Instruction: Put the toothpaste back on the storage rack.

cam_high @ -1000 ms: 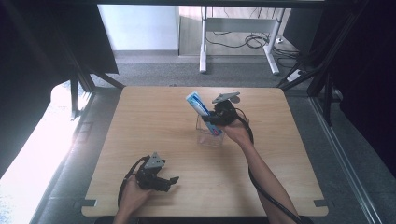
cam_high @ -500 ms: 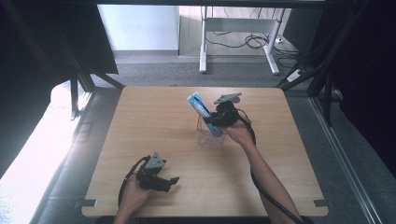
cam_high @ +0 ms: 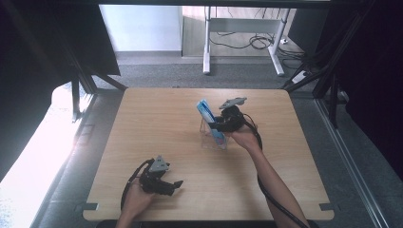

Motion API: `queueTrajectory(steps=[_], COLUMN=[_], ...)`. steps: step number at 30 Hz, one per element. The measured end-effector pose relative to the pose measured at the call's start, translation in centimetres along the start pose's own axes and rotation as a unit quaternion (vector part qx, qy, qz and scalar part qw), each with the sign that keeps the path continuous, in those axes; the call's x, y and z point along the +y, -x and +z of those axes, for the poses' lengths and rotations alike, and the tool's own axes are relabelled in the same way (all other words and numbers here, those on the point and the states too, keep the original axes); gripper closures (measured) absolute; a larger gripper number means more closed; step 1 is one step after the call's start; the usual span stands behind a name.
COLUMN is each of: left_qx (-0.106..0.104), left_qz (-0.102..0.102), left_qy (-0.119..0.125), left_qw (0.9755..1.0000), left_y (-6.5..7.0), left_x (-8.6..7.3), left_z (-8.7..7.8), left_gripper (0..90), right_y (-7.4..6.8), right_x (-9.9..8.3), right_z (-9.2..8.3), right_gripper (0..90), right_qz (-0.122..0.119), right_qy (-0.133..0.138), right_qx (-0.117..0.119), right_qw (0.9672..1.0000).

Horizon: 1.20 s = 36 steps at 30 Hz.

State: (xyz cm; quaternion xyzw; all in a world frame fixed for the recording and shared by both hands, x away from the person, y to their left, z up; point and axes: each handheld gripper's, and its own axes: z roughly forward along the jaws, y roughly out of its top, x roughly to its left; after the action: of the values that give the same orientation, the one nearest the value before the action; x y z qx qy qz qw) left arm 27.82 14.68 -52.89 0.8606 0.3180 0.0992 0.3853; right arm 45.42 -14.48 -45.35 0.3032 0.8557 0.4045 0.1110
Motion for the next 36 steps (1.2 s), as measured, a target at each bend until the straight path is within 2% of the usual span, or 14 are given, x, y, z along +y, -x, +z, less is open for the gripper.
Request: queueTrajectory(steps=[8,11,18,26,36], left_qx=[-0.006,-0.007,-0.008,-0.007,-0.004], left_qz=[-0.007,-0.008,-0.006,-0.007,-0.008], left_qy=[0.007,0.008,0.006,0.006,0.005], left_qw=[0.9999,0.9999,0.9999,0.9999,0.9999], left_y=[-0.1,-0.1,0.0,0.0,-0.1], left_x=[0.0,0.0,0.0,0.0,-0.1], left_z=[0.0,0.0,0.0,0.0,0.0], left_gripper=[13.5,13.5,13.5,13.5,13.4], right_y=[-0.3,-0.4,-1.5,-2.1,-2.9], right_x=[0.4,0.5,0.6,-0.1,-1.5], right_z=[-1.6,-2.2,-3.9,-5.0,-6.0], right_gripper=[43.8,38.3,25.2,15.9,10.5], right_qz=[0.002,0.003,-0.014,-0.023,-0.033], right_qy=[0.015,0.019,0.036,0.019,0.003], right_qx=[0.000,0.009,0.016,0.013,0.000], right_qw=[0.9999,0.9998,0.9991,0.9995,0.9994])
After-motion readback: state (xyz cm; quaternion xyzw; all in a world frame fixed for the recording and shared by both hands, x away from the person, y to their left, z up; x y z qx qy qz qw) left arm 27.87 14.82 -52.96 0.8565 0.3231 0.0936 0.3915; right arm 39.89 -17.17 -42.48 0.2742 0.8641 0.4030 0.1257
